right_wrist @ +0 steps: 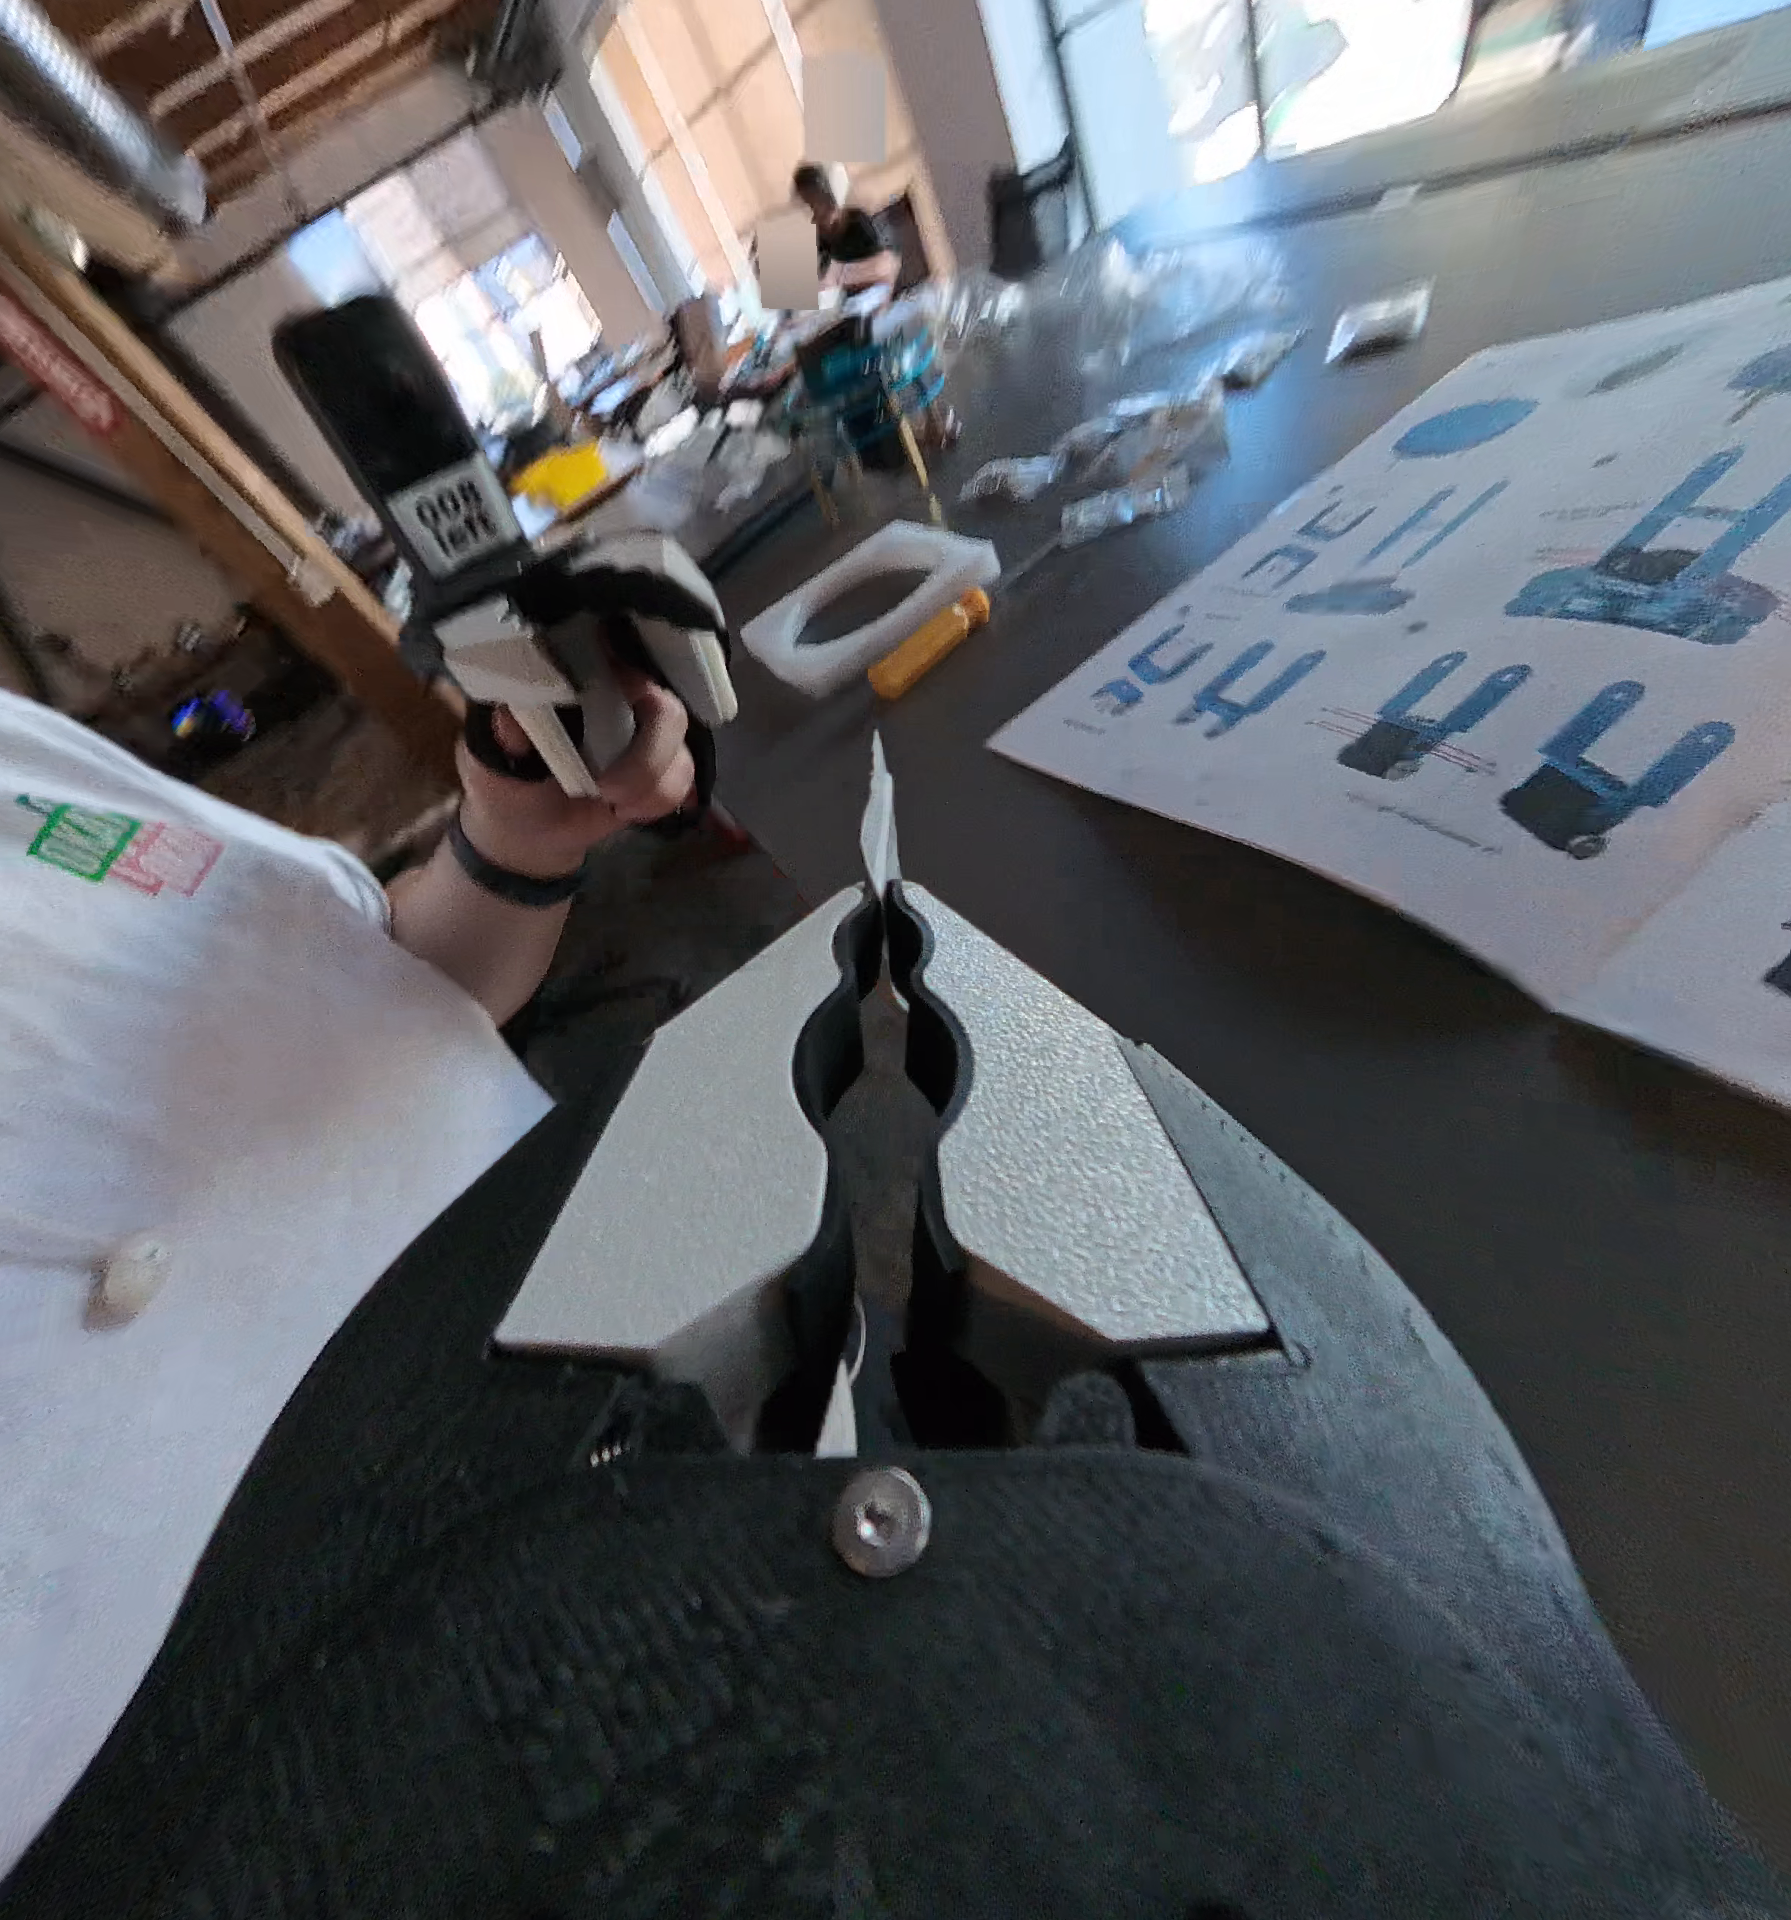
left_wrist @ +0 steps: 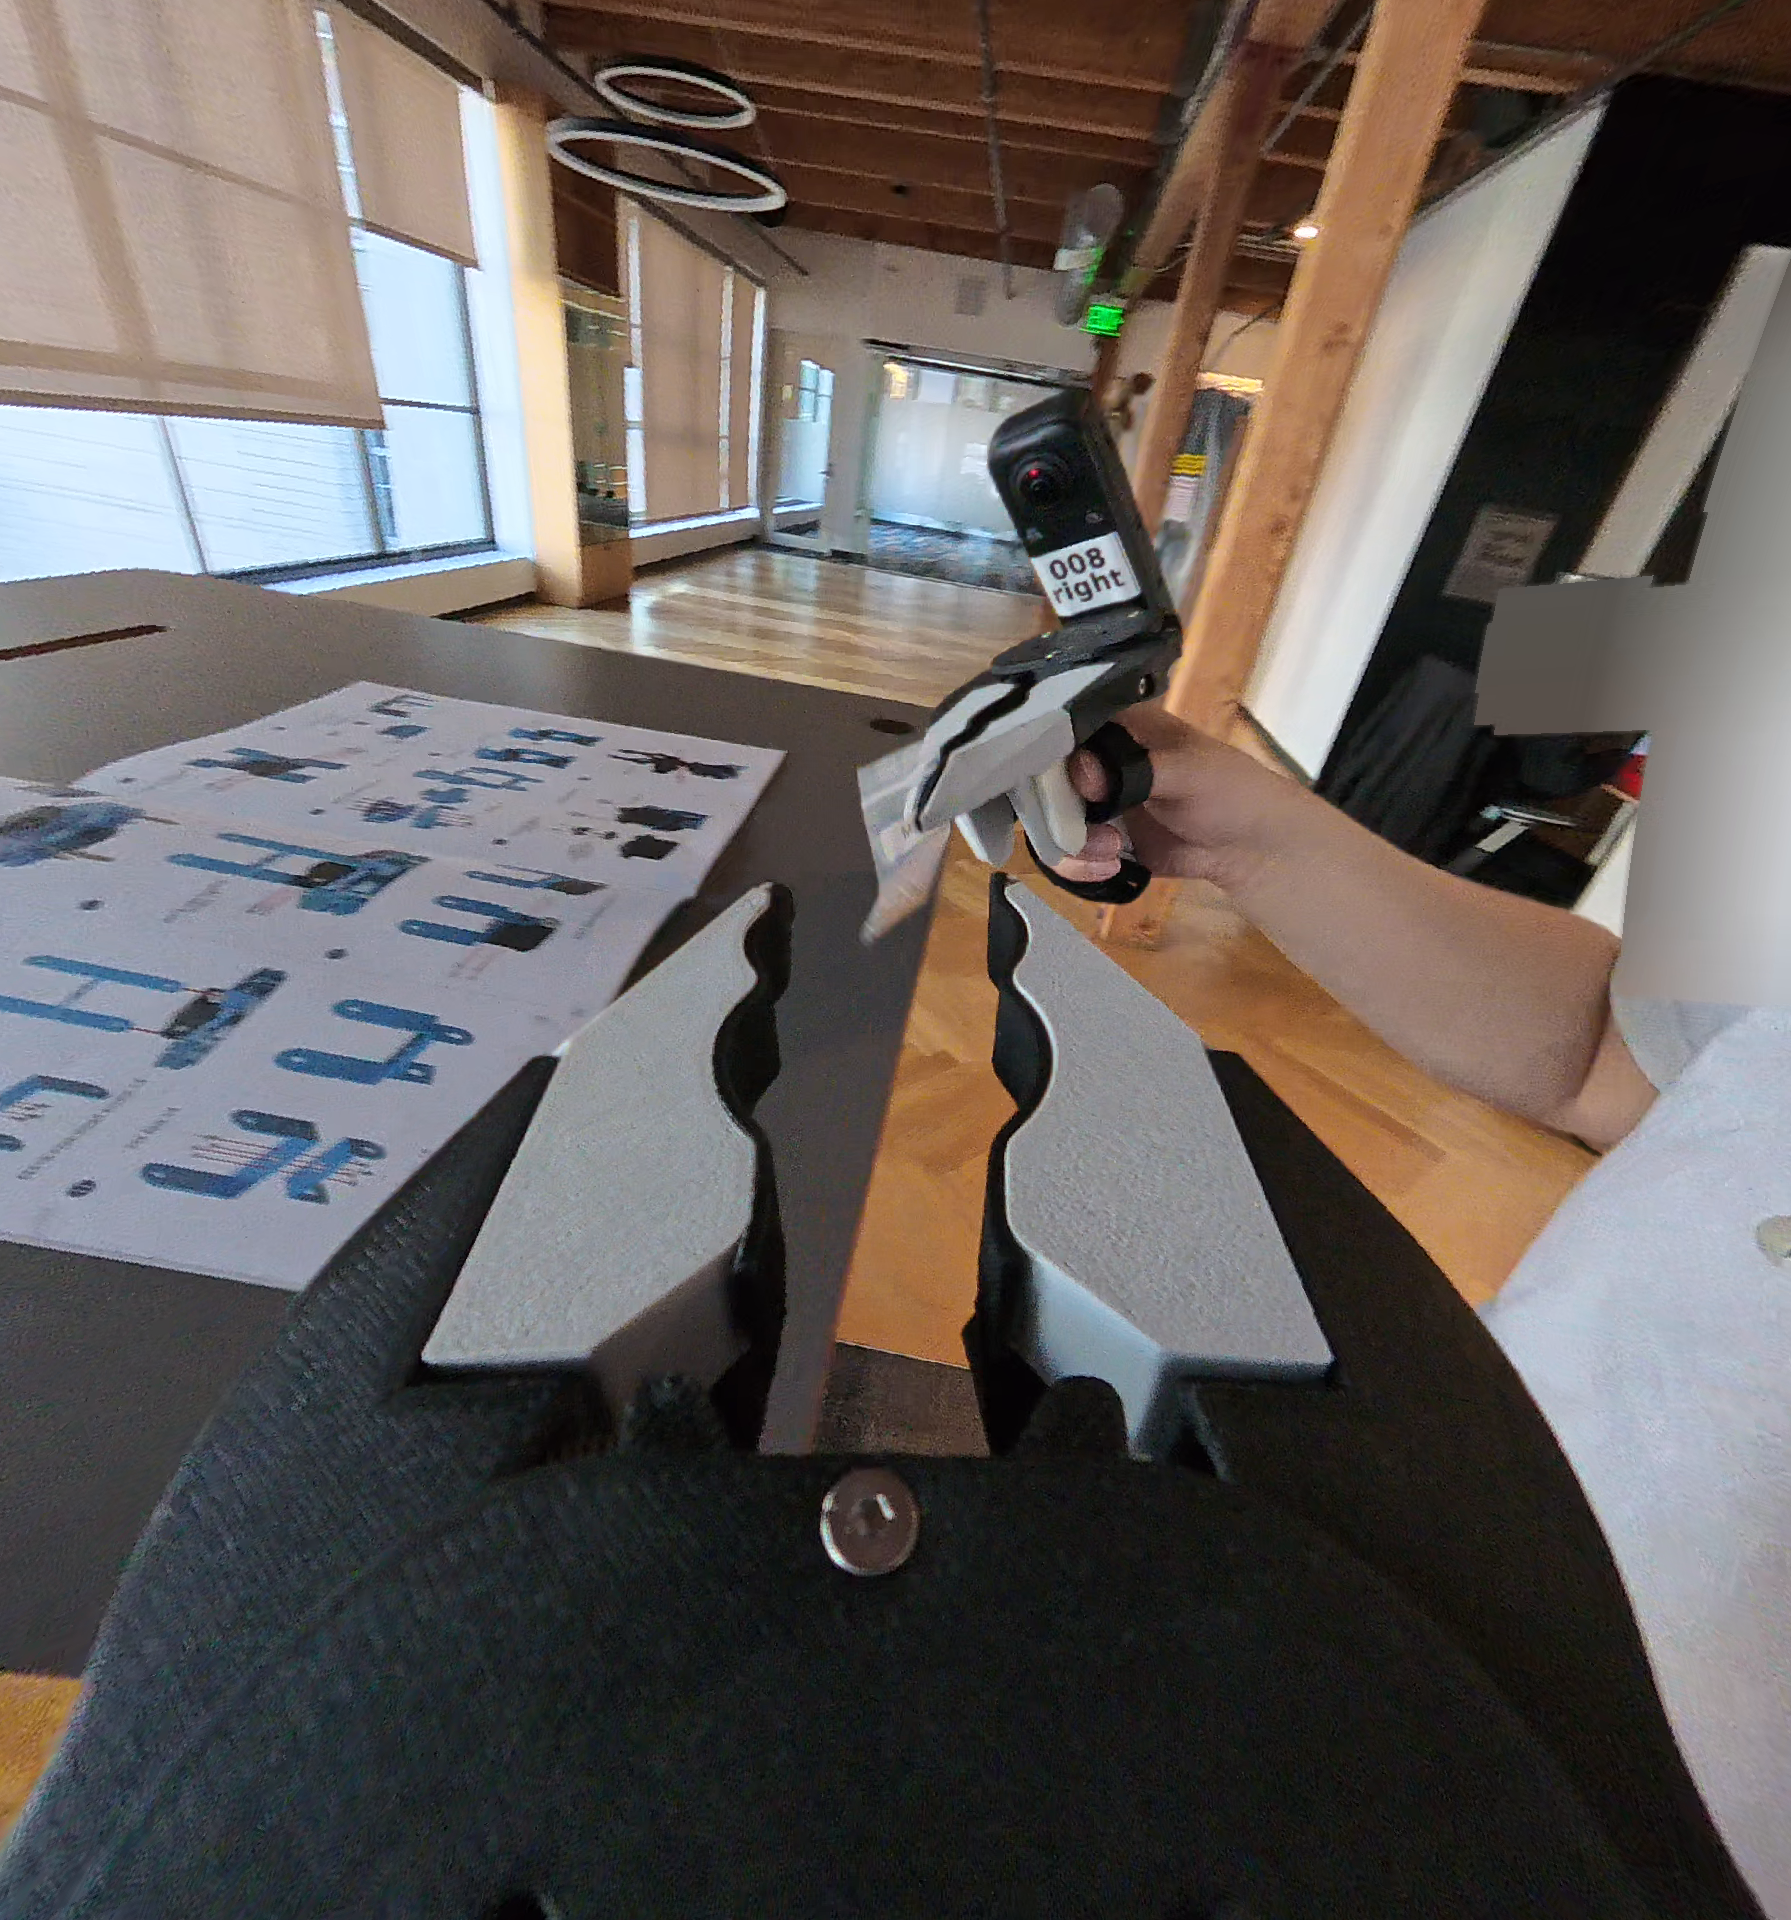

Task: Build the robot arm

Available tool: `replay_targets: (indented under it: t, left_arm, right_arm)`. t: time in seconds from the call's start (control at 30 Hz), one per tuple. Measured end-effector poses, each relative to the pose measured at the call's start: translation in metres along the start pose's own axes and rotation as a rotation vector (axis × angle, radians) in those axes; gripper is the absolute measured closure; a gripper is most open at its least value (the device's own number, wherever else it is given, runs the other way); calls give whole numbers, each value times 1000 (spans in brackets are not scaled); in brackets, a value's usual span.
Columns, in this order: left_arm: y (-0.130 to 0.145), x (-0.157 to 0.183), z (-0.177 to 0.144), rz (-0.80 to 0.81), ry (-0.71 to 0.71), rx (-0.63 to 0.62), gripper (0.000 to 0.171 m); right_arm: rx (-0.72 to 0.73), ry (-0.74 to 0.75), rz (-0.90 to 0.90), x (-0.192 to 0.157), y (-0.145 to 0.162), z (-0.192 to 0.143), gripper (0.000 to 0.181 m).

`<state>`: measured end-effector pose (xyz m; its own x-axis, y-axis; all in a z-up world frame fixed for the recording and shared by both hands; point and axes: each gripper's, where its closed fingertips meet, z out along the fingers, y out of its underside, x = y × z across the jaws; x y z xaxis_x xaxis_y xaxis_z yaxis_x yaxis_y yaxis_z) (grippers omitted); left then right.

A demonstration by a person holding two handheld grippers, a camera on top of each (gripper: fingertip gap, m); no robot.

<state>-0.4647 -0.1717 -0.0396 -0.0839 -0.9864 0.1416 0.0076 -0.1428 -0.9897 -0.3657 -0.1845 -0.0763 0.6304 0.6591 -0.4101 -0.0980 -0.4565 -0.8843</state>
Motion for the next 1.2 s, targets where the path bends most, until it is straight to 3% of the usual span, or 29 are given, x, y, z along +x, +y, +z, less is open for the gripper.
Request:
replay_targets:
  t: [0.17, 0.3, 0.43, 0.57, 0.8, 0.93, 1.07, 1.2]
  left_arm:
    - [-15, -29, 43, -53, -130, 34, 137]
    - [-5, -48, 88, -63, -232, -54, 137]
    - [10, -62, 132, -75, -267, -145, 140]
    - [28, -70, 171, -111, -184, -269, 148]
    - [43, -66, 207, -389, 34, -429, 161]
    - [48, -64, 217, -474, 91, -454, 165]
    - [42, -61, 229, -572, 159, -383, 169]
    - [47, -62, 234, -550, 157, -397, 171]
  right_arm:
    - [-200, -216, 28, 55, -4, -11, 181]
    - [-267, -379, 98, 88, -16, -26, 181]
    - [-410, -469, 46, 114, -10, -38, 181]
    - [-512, -571, 23, 127, -5, -48, 181]
    - [-587, -671, -72, 127, 0, -64, 181]
    - [-563, -700, -156, 125, -6, -71, 181]
    - [-582, -715, -171, 125, -5, -73, 181]
    - [-595, -695, -147, 130, 1, -72, 181]
